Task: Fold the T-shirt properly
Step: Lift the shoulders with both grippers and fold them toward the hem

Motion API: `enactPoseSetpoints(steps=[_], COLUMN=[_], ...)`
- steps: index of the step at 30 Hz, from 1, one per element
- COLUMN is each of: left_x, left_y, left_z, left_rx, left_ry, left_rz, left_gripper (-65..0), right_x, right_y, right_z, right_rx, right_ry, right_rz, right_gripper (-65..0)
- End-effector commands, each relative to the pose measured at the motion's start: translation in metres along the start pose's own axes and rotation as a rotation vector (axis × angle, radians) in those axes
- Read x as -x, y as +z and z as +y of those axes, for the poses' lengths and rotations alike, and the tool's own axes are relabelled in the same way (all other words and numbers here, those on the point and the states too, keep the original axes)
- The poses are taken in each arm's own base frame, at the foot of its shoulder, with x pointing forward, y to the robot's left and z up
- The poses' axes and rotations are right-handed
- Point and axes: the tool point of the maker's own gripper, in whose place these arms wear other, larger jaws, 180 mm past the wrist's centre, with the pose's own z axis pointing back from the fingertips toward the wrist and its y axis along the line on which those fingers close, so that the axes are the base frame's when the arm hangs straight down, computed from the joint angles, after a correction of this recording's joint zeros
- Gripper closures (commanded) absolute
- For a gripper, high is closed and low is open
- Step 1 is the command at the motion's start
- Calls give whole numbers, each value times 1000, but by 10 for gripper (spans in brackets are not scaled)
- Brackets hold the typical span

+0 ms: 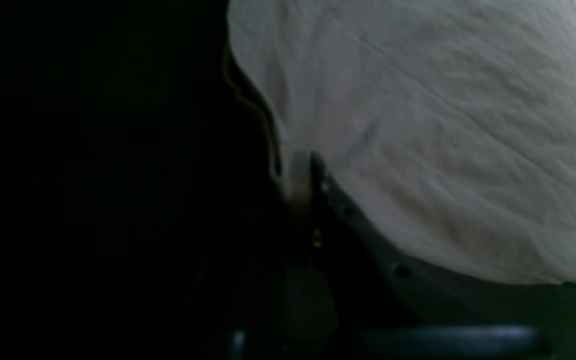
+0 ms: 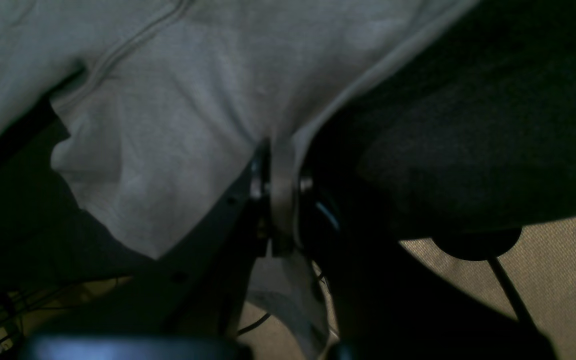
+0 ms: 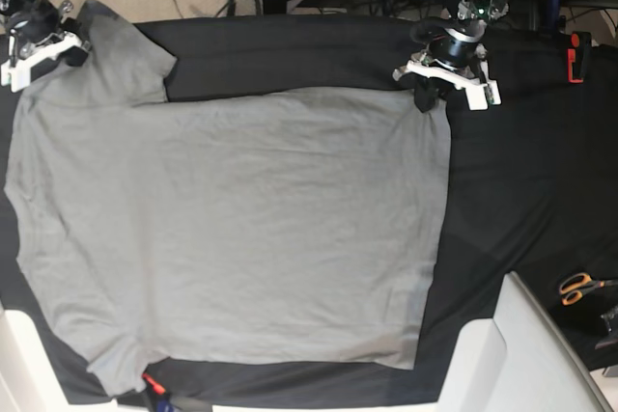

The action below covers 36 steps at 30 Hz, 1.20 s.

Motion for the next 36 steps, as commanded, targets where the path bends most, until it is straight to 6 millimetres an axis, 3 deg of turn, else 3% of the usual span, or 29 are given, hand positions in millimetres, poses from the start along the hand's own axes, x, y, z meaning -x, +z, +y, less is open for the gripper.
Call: enactPoseSetpoints(steps=[1, 5, 11, 15, 20, 31, 36], left_x=[9, 0, -37, -56, -76, -108, -115], left_y=[2, 3, 6, -1, -13, -49, -61], left_z=[-2, -19, -63, -85, -98, -86, -84], left_rx=[5, 46, 149, 195, 217, 118, 106], left_ry=[-10, -25, -77, -112, -139, -78, -65], left_rz=[53, 92, 85, 118, 123, 119, 121], left_gripper=[0, 0, 0, 0, 0, 0, 0], right_x=[1, -14, -44, -74, -117, -172, -195], right_y=[5, 19, 28, 28, 28, 3, -18], right_z=[-4, -2, 8, 6, 3, 1, 20], right_rx=[16, 46, 64, 71, 75, 14, 25], right_ry=[32, 97, 167, 195, 217, 156, 238], right_rz=[28, 28, 25, 3, -28, -33, -30], right_gripper=[-5, -5, -5, -5, -5, -5, -5])
